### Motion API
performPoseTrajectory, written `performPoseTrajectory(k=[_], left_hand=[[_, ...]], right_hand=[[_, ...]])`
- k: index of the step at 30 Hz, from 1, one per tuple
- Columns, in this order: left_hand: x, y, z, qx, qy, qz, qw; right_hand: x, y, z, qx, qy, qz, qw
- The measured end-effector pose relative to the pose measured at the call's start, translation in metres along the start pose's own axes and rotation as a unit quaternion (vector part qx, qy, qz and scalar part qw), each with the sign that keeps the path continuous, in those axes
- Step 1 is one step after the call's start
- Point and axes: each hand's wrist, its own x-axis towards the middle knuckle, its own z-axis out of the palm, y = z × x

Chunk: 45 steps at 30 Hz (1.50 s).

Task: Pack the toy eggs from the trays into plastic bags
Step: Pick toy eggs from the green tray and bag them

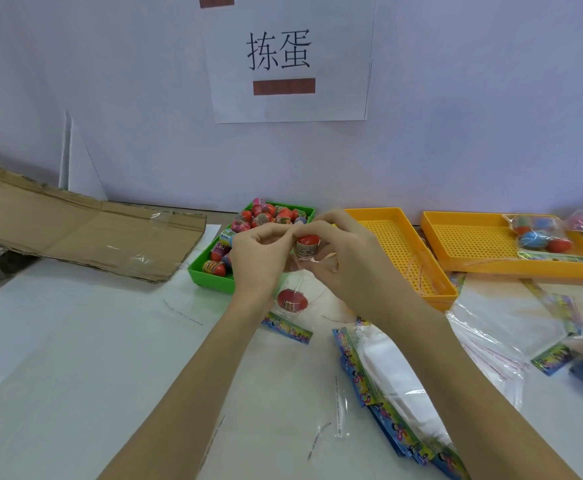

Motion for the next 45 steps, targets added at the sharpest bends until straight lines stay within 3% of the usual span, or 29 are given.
performPoseTrajectory(k=[6, 11, 15, 17, 20, 24, 26, 30, 34, 38, 45], left_hand=[[0.003, -0.001, 0.000, -0.033, 0.031, -0.016, 0.999], [0.001, -0.003, 0.000, 0.069, 0.036, 0.088, 0.993], [0.002, -0.001, -0.003, 0.093, 0.019, 0.119, 0.988], [0.003, 0.004, -0.004, 0.103, -0.016, 0.117, 0.988], [0.005, 0.011, -0.006, 0.070, -0.113, 0.048, 0.990], [0.009, 0.010, -0.013, 0.139, -0.240, 0.032, 0.960], [0.008, 0.009, -0.015, 0.108, -0.268, 0.020, 0.957], [0.006, 0.009, -0.014, 0.064, -0.305, 0.013, 0.950], [0.004, 0.011, -0.013, 0.053, -0.335, -0.003, 0.941], [0.002, 0.011, -0.013, 0.071, -0.358, -0.002, 0.931], [0.003, 0.008, -0.012, 0.156, -0.316, 0.058, 0.934]], right_hand=[[-0.002, 0.002, 0.002, -0.019, 0.006, 0.043, 0.999], [0.000, 0.004, -0.005, 0.026, -0.001, 0.061, 0.998], [0.000, 0.002, -0.002, 0.094, 0.013, 0.114, 0.989], [0.000, 0.004, -0.001, 0.134, 0.025, 0.154, 0.979], [0.001, 0.009, -0.005, 0.203, 0.072, 0.222, 0.951], [-0.001, 0.018, -0.017, 0.286, 0.140, 0.273, 0.908], [-0.004, 0.022, -0.024, 0.320, 0.120, 0.280, 0.897], [-0.004, 0.024, -0.032, 0.322, 0.057, 0.255, 0.910], [-0.002, 0.022, -0.035, 0.244, 0.018, 0.213, 0.946], [-0.002, 0.021, -0.032, 0.213, -0.005, 0.195, 0.957], [-0.002, 0.020, -0.026, 0.188, -0.093, 0.218, 0.953]])
